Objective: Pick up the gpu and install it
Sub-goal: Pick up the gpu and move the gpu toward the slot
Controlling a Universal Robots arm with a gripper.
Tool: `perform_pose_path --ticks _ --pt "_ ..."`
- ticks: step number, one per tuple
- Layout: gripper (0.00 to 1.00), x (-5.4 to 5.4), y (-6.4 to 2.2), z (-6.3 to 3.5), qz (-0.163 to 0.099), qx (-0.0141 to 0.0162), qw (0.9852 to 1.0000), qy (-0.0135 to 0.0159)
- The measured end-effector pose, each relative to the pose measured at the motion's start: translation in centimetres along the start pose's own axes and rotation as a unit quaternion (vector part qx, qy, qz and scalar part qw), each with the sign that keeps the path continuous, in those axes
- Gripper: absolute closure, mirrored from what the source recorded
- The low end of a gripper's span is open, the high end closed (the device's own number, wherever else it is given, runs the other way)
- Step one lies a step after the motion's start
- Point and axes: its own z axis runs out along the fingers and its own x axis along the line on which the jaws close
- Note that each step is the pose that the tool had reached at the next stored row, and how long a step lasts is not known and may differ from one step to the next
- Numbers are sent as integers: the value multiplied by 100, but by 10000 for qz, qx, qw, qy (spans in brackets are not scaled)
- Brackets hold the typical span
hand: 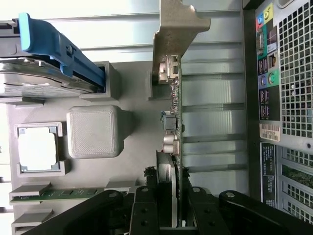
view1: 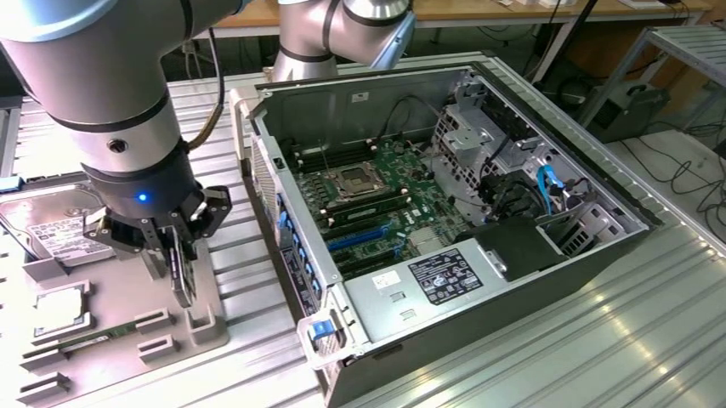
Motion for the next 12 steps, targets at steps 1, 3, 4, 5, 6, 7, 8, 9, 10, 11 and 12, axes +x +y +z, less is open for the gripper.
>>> perform_pose_path --ticks 1,3,4,5,6,7,8,9,10,11,12 --pt "72 0 0 -5 0 -3 10000 0" --pt "72 0 1 -17 0 -12 10000 1" --pt "72 0 1 -23 1 -15 10000 1" --pt "72 -1 1 -32 0 -19 10000 2" --pt "72 -1 1 -39 0 -24 10000 2" --pt "72 -1 2 -46 1 -27 10000 2" --pt "72 -1 2 -51 1 -27 10000 2" --pt "72 -1 2 -56 1 -28 10000 2" --pt "72 -1 2 -63 1 -29 10000 2" --pt "72 -1 3 -69 1 -28 10000 3" --pt "72 -2 3 -84 1 -31 10000 3"
